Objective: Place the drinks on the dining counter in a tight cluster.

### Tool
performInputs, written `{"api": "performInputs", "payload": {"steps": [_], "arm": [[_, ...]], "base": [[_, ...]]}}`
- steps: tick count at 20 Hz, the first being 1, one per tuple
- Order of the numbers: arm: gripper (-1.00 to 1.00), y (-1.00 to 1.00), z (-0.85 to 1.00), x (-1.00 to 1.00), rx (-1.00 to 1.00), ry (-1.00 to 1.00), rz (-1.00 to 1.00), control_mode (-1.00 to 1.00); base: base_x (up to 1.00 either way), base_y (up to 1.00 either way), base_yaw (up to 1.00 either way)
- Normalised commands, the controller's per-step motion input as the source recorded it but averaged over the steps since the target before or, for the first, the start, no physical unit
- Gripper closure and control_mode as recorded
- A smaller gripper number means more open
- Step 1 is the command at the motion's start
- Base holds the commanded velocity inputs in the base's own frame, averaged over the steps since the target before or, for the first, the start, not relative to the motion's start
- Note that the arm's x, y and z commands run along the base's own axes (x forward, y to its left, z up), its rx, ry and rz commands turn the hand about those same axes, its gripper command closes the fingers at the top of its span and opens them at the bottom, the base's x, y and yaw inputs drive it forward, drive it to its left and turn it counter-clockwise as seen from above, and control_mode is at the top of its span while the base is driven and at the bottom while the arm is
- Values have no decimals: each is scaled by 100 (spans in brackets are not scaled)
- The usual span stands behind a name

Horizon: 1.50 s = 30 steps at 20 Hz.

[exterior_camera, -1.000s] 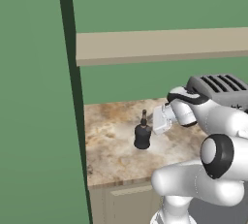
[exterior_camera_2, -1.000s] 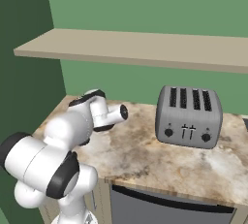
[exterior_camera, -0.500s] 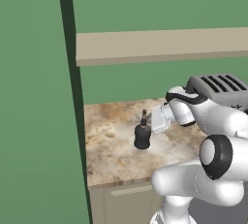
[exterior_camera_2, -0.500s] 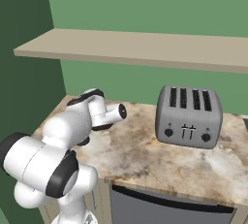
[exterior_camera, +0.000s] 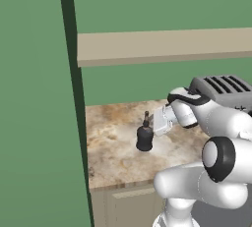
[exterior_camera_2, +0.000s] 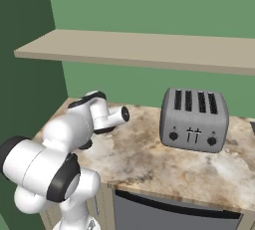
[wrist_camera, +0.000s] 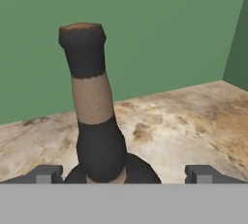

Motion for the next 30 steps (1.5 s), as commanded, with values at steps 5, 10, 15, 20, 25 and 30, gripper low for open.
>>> {"api": "performInputs", "payload": {"steps": [5, 10, 15, 20, 25, 30], "arm": [[-100, 6, 1, 0, 0, 0, 0, -100], [-100, 2, 6, 0, 0, 0, 0, -100], [-100, 2, 4, 0, 0, 0, 0, -100], [-100, 2, 0, 0, 0, 0, 0, -100], [-100, 7, 0, 0, 0, 0, 4, -100], [-100, 13, 0, 0, 0, 0, 7, -100]], "base": [[0, 0, 0], [0, 0, 0], [0, 0, 0], [0, 0, 0], [0, 0, 0], [0, 0, 0]]}}
